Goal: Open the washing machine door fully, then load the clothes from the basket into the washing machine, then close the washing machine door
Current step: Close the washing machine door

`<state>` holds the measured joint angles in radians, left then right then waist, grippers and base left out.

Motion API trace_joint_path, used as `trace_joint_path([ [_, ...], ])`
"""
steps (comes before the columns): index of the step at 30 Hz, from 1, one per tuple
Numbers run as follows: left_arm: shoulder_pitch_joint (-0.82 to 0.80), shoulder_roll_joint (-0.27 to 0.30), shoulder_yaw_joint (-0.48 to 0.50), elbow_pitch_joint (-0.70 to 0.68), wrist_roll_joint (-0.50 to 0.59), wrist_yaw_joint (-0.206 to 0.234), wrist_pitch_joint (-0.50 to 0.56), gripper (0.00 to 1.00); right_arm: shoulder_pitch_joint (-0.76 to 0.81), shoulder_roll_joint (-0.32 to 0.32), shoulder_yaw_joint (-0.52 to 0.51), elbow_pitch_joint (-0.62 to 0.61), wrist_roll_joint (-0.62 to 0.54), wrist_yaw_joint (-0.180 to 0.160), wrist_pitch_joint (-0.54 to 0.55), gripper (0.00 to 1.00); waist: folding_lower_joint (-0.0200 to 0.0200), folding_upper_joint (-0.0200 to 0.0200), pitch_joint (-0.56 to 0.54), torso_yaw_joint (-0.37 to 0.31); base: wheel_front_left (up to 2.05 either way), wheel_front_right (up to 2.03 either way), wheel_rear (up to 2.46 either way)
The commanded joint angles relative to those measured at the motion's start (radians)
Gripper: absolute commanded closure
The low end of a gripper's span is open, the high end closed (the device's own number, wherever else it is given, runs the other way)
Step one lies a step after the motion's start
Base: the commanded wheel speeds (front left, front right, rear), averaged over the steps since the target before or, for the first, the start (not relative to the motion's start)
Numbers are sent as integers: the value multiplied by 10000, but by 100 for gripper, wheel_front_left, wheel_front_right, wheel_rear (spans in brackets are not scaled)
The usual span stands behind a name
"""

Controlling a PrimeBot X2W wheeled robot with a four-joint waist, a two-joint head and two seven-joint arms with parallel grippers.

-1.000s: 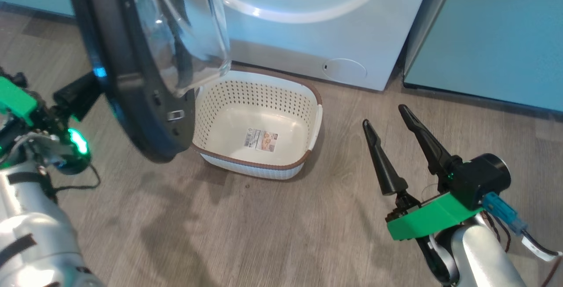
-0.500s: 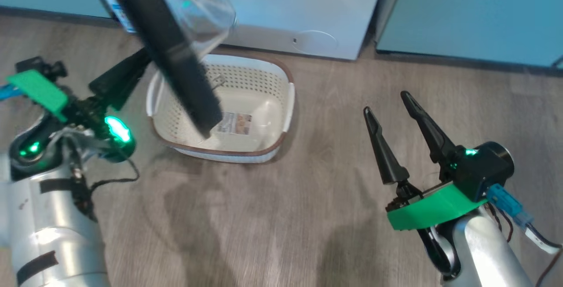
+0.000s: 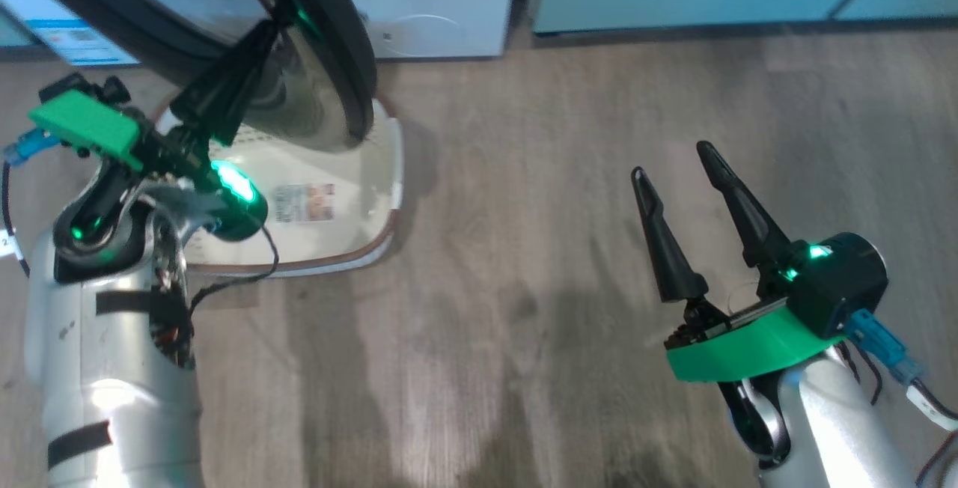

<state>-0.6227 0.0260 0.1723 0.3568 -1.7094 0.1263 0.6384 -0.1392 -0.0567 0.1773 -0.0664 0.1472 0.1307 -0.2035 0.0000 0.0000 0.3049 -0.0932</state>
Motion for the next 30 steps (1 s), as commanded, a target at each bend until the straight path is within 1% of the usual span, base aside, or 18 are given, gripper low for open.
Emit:
trace_joint_path([
  [1, -517, 243, 88, -315, -42, -58, -162, 100, -268, 65, 191, -331, 101, 0, -112, 0, 0, 0, 295, -542, 0, 0, 0],
  [5, -1073, 243, 99, 29, -115, -150, -1299, 100, -253, 65, 152, -272, 223, 0, -250, 0, 0, 0, 524, -1220, 0, 0, 0],
  [8, -1678, 243, 438, 570, -566, -96, -2488, 100, -221, 65, 112, -212, 345, 0, -352, 0, 0, 0, 674, -1706, 0, 0, 0],
  [10, -2046, 243, 584, 886, -721, -218, -3088, 100, -191, 65, 75, -171, 439, 0, -413, 0, 0, 0, 771, -2030, 0, 0, 0],
  [13, -2503, 250, 658, 1311, -560, -465, -3745, 100, -136, 65, 14, -116, 582, 0, -488, 0, 0, 0, 910, -2459, 0, 0, 0],
  [18, -3191, 346, 784, 1958, -261, -775, -4487, 100, -68, 65, 14, -15, 814, 0, -557, 0, 0, 0, 1074, -3061, 0, 0, 0],
  [19, -3191, 346, 784, 1958, -261, -775, -4487, 100, -68, 65, 14, -15, 814, 0, -557, 0, 0, 0, 1074, -3061, 0, 0, 0],
  [22, -3579, 418, 912, 2385, -85, -957, -4999, 100, -46, 65, 38, 24, 909, 0, -573, 0, 0, 0, 1133, -3290, 0, 0, 0],
  [23, -3833, 464, 1047, 2701, 2, -1055, -5397, 100, -58, 65, 38, -25, 969, 0, -577, 0, 0, 0, 1159, -3381, 0, 0, 0],
  [25, -4074, 495, 1135, 3001, 55, -1195, -5656, 100, -53, 65, 32, -78, 1006, 0, -578, 0, 0, 0, 1173, -3429, 0, 0, 0],
  [30, -4407, 510, 1052, 3590, 174, -1601, -5687, 100, -41, 65, -43, -160, 1015, 0, -580, 0, 0, 0, 1143, -3365, 0, 0, 0],
])
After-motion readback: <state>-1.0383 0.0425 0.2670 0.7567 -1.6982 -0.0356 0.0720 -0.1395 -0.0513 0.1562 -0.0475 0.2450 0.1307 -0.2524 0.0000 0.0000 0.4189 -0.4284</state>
